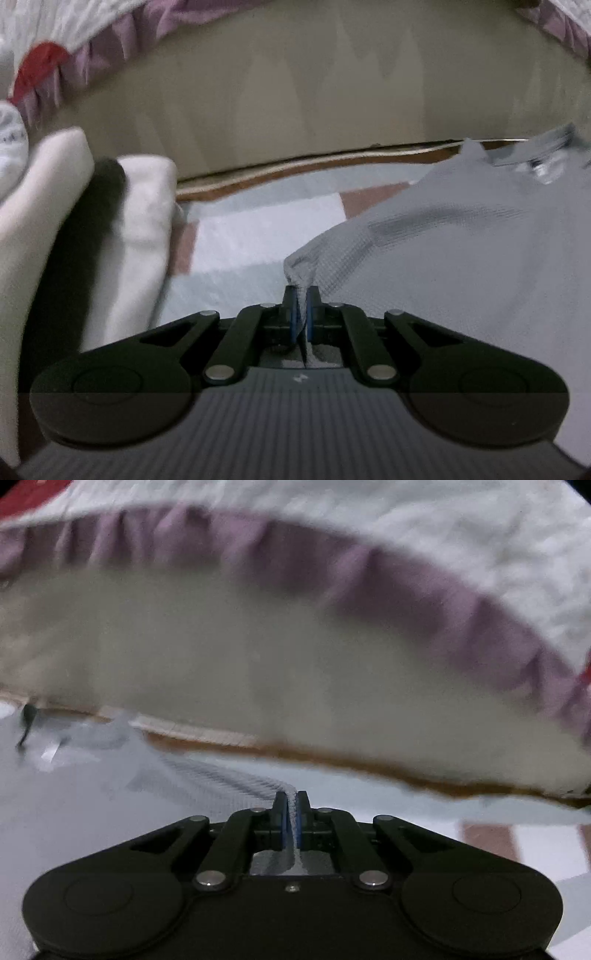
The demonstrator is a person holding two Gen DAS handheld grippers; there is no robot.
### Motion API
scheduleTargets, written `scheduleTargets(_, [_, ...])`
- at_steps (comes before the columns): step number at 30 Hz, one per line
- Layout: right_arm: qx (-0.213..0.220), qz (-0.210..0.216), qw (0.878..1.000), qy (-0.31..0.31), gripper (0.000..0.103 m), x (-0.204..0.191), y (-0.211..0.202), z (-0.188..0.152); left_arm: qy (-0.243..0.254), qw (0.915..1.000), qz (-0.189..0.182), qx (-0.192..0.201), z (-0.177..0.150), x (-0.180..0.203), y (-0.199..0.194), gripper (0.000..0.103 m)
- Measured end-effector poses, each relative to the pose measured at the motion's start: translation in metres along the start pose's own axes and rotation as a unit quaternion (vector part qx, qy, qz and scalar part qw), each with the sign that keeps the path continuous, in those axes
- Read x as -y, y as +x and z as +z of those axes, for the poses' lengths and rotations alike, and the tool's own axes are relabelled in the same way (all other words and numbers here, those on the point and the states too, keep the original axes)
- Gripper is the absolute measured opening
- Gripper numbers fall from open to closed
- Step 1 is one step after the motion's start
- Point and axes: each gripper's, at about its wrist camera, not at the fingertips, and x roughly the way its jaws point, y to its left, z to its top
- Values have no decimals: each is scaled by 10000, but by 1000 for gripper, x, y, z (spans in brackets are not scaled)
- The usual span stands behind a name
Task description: Fold clothes
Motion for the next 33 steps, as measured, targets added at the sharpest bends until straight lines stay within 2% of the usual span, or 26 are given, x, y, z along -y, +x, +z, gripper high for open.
scheduleTargets(2, [121,-226,9997,44,3,4,-1,2,24,10000,9,-53,-1,0,8,4])
scheduleTargets(5, [-47,-228,9997,21,3,3,9,3,129,9999,93,-1,-4,3,13,5])
scheduleTargets(7, [-124,-185,9997,120,5,5,16,2,9,9998,208,30,-3,0,14,10])
scheduleTargets(9, [-124,-254,9989,380,15,11,14,1,-254,9990,359,58,-1,-9,12,19])
scheduleTargets(10, [-127,-305,9978,569,31,13,10,0,-383,9982,464,71,1,-14,9,19])
scheduleTargets(11, [-74,-329,9965,770,41,17,4,-1,-459,9975,534,96,1,-18,2,19])
scheduleTargets(13, [42,-237,9923,1213,45,32,-11,-3,-556,9968,552,178,0,-25,-14,20])
scheduleTargets(14, [13,-205,9882,1519,48,43,-18,-7,-621,9968,466,197,-2,-28,-24,25])
scheduleTargets(15, [-33,-186,9828,1839,49,54,-24,-11,-698,9970,278,170,-6,-29,-33,35])
scheduleTargets(17, [-164,-60,9665,2561,50,78,-36,-21,-854,9963,-25,93,-16,-29,-49,47])
scheduleTargets(19, [-233,135,9418,3350,50,101,-52,-39,-946,9955,-98,16,-29,-26,-61,47])
scheduleTargets(21, [-286,322,9106,4110,50,124,-67,-58,-841,9963,-77,-138,-32,-21,-64,47])
scheduleTargets(22, [-321,321,9043,4245,50,130,-75,-65,-762,9968,-58,-225,-33,-18,-65,47])
scheduleTargets(25, [-465,-6,9123,4069,50,132,-101,-83,-788,9959,155,-421,-36,-12,-72,48])
scheduleTargets(28, [-523,-120,9194,3896,50,124,-126,-107,-941,9941,-99,-538,-48,-13,-85,48])
scheduleTargets(30, [-532,-45,9189,3909,50,118,-142,-125,-964,9933,-170,-617,-58,-15,-96,48])
scheduleTargets(33, [-498,247,9107,4093,50,107,-160,-145,-1149,9907,-269,-674,-78,-23,-116,48])
